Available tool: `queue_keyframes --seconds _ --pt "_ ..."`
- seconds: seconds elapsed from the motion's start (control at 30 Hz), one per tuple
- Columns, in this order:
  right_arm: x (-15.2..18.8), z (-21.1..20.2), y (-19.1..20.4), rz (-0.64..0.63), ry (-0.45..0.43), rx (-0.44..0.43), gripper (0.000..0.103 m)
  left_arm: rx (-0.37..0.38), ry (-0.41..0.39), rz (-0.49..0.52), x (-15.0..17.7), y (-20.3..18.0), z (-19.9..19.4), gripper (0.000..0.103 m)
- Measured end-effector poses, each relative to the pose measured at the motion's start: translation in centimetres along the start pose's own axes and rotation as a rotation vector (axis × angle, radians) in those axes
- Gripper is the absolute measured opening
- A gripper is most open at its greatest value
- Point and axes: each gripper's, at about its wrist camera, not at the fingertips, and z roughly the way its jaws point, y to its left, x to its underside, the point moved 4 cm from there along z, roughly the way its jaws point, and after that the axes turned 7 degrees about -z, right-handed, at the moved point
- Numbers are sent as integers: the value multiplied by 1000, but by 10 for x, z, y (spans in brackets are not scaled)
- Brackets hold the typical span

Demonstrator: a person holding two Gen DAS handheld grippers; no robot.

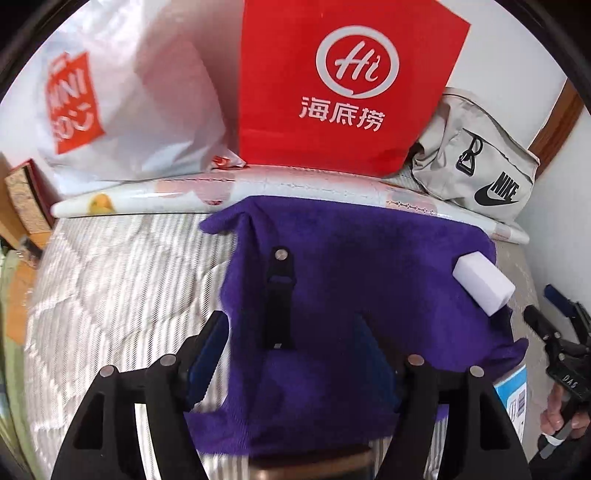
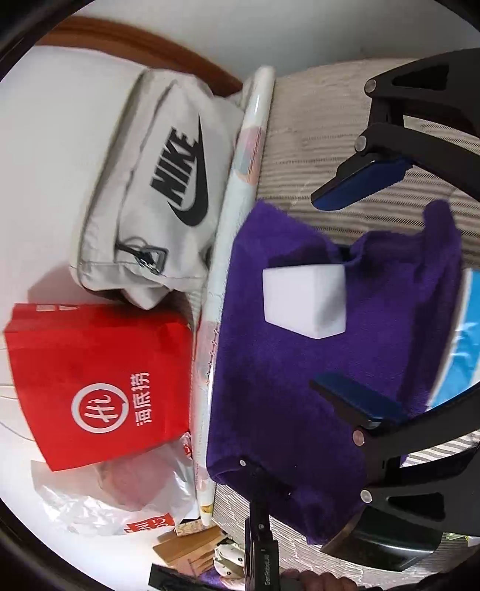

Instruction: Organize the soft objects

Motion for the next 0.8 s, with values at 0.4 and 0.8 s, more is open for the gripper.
queue_keyframes --seconds 0.4,0.8 --pt "32 -83 21 -6 -75 4 89 -43 -77 41 62 0 -69 69" --pt "101 -158 46 66 -170 -70 89 62 -132 -32 148 13 -133 69"
